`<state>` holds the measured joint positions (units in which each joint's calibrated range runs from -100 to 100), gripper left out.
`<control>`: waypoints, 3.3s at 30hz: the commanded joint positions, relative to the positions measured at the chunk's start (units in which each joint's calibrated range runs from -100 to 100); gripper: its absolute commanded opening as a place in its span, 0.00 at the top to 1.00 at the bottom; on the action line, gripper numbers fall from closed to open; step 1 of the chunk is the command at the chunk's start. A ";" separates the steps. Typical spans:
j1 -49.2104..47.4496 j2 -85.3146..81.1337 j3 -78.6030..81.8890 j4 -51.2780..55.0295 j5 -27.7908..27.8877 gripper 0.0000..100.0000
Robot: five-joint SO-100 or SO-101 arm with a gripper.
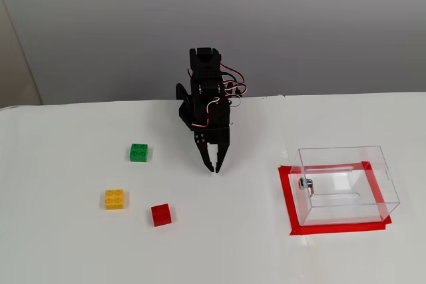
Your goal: Pick the green lego brick and place it into the transparent box
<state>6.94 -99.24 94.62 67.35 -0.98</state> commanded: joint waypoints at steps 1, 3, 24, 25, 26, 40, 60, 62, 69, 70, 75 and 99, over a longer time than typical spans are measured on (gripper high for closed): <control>-0.03 -0.51 -0.58 0.18 -0.01 0.98; -0.03 -0.51 -0.58 0.18 -0.01 0.98; -0.11 -0.34 -0.58 0.10 -0.17 0.98; -0.11 -0.17 -0.67 0.10 -0.28 0.98; 0.19 0.17 -0.76 0.10 -0.33 0.98; 14.98 1.87 -10.89 0.79 -0.38 0.98; 48.40 27.83 -30.96 3.14 -2.99 0.98; 49.58 29.36 -33.22 5.32 -3.62 0.98; 53.87 36.24 -43.62 9.76 -6.70 0.98; 54.53 37.68 -44.62 9.41 -6.70 0.98; 59.04 45.91 -47.42 9.24 -8.00 0.97; 68.43 67.55 -49.86 4.19 -18.70 0.97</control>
<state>74.25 -31.84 46.60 70.61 -18.81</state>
